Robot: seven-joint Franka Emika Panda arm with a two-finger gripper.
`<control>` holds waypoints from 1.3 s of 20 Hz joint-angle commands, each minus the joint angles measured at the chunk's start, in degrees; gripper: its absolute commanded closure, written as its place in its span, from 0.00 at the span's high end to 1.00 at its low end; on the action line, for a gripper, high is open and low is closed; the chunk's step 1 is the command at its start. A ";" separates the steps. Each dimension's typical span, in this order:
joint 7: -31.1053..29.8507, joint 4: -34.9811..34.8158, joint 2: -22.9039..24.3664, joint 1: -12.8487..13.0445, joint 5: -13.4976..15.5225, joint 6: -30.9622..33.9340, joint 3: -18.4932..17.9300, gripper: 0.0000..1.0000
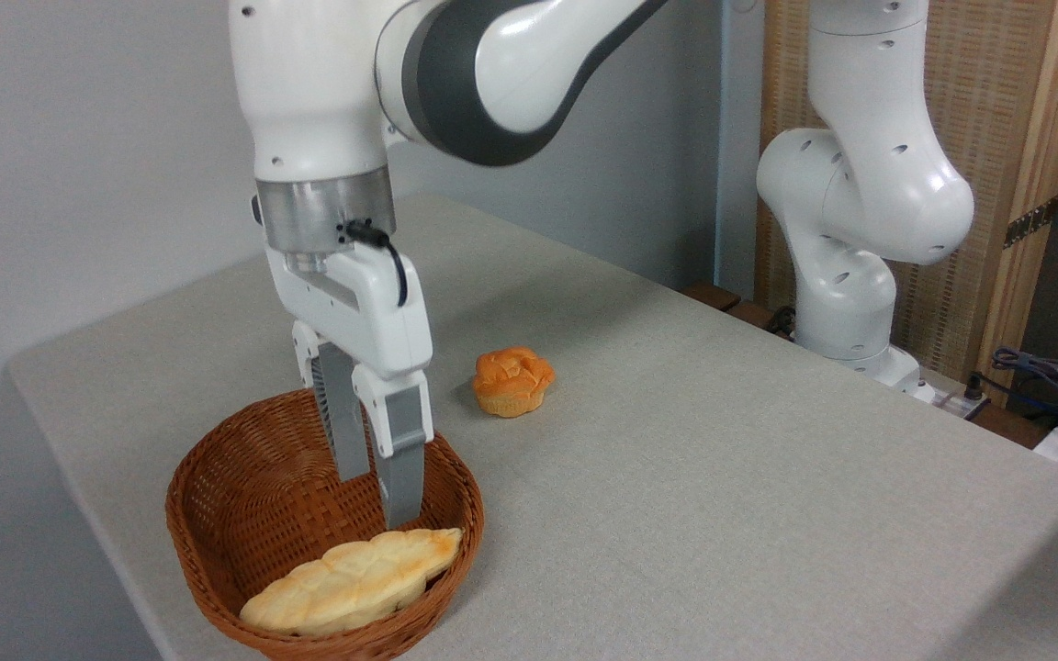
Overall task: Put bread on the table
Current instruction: 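Lower the open gripper into the basket over the long bread roll, then close the gripper on the middle of the long bread roll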
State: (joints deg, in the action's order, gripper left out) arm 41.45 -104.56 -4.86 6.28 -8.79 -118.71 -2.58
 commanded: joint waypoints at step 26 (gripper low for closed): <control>4.95 -8.20 -3.58 1.19 -6.85 -14.88 0.04 1.00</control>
State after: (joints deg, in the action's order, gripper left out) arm 45.01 -112.08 -8.42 7.37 -14.66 -132.04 -2.11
